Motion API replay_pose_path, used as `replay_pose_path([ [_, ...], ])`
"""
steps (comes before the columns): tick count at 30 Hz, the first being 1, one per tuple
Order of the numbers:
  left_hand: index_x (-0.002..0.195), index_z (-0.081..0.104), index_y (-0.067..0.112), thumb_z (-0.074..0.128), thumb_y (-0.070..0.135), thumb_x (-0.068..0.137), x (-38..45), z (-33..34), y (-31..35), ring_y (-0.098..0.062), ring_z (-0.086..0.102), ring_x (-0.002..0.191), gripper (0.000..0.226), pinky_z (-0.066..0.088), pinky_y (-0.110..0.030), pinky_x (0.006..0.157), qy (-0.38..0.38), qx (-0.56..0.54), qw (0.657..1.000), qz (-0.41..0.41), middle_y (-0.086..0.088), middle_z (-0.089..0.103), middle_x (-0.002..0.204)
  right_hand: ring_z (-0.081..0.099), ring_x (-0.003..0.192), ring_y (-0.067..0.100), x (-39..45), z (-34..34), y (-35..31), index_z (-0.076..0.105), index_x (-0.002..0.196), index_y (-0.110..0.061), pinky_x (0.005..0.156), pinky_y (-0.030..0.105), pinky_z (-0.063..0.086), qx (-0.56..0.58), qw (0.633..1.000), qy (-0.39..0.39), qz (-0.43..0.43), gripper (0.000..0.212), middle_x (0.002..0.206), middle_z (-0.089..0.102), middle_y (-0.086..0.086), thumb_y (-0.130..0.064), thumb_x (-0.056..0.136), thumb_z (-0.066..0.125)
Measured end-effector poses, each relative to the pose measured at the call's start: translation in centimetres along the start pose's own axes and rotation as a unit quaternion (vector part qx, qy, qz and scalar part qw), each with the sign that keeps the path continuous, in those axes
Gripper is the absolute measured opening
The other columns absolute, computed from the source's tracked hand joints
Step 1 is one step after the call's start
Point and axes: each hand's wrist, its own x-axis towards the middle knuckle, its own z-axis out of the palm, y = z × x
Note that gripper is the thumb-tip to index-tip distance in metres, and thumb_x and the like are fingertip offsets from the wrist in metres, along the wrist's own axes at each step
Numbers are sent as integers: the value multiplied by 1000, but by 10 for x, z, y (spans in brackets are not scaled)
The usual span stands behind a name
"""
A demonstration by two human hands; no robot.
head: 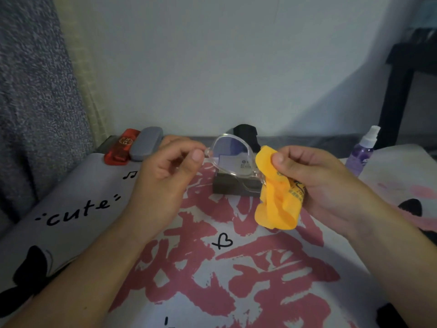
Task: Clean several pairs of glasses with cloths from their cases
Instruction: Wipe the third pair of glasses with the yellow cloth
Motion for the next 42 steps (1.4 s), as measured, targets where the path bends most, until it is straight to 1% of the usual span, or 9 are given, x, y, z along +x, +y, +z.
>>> replay_pose_path([
  [8, 94, 76, 40, 70, 63, 83, -3, -1, 4, -10, 65, 85, 26, 52, -23, 79, -50, -145, 988, -1, 11, 72, 91, 66, 69, 21, 0, -1, -1, 68, 101, -15, 67, 34, 56, 18, 999, 1, -43, 26, 79, 71, 7, -20, 76, 70],
  [11, 91, 78, 38, 76, 57, 80, -1, -3, 2, -7, 67, 88, 22, 54, -24, 85, -63, -195, 979, -2, 13, 73, 91, 71, 73, 18, -3, -11, -5, 64, 119, -17, 64, 31, 58, -8, 997, -67, -33, 50, 87, 74, 2, -9, 72, 79],
  [14, 88, 80, 33, 82, 51, 77, 0, -4, 0, -7, 67, 88, 21, 54, -24, 87, -50, -255, 965, -17, 11, 74, 90, 71, 94, 20, -8, -16, -8, 61, 132, -33, 77, 32, 58, -95, 985, -138, -43, 73, 114, 70, 1, -5, 69, 83],
  [17, 87, 79, 31, 84, 47, 76, 0, -3, -4, -7, 68, 89, 20, 53, -24, 88, -57, -287, 956, -35, 9, 75, 89, 68, 93, 15, -8, -12, -6, 63, 127, -42, 76, 31, 56, -159, 977, -127, -59, 72, 109, 69, -5, -7, 67, 84],
  [22, 86, 79, 35, 83, 53, 74, -5, 4, -5, -9, 66, 87, 22, 53, -27, 87, -113, -256, 958, -58, 11, 73, 88, 69, 91, 16, -5, -13, -5, 76, 113, -30, 75, 27, 57, -64, 994, -89, -22, 58, 106, 73, 2, -24, 57, 90],
  [28, 86, 78, 32, 83, 51, 76, -4, 5, -7, -10, 66, 88, 22, 52, -28, 87, -110, -256, 958, -64, 8, 73, 89, 69, 71, 13, -5, -9, -3, 77, 104, -21, 60, 29, 57, -51, 999, -12, -14, 24, 81, 73, 0, -29, 84, 66],
  [30, 86, 79, 29, 84, 46, 76, -1, 0, -9, -11, 67, 89, 21, 53, -27, 88, -90, -294, 949, -67, 7, 74, 89, 71, 83, 16, -5, -12, -4, 75, 113, -23, 72, 30, 57, -53, 995, -81, 13, 28, 91, 72, 0, -23, 85, 73],
  [34, 86, 80, 28, 84, 42, 77, 1, -4, -9, -7, 68, 87, 17, 54, -23, 87, -95, -319, 941, -54, 9, 75, 87, 70, 102, 24, -7, -18, -3, 64, 134, -33, 85, 34, 57, -76, 979, -185, 42, 71, 119, 70, 13, -4, 71, 80],
  [42, 86, 78, 30, 85, 45, 76, -2, -5, -9, -18, 65, 93, 20, 52, -35, 93, -146, -278, 947, -64, 3, 73, 92, 70, 88, 15, -4, -3, 10, 73, 112, -27, 75, 29, 59, -76, 994, -78, -7, 53, 101, 75, 0, -5, 64, 82],
])
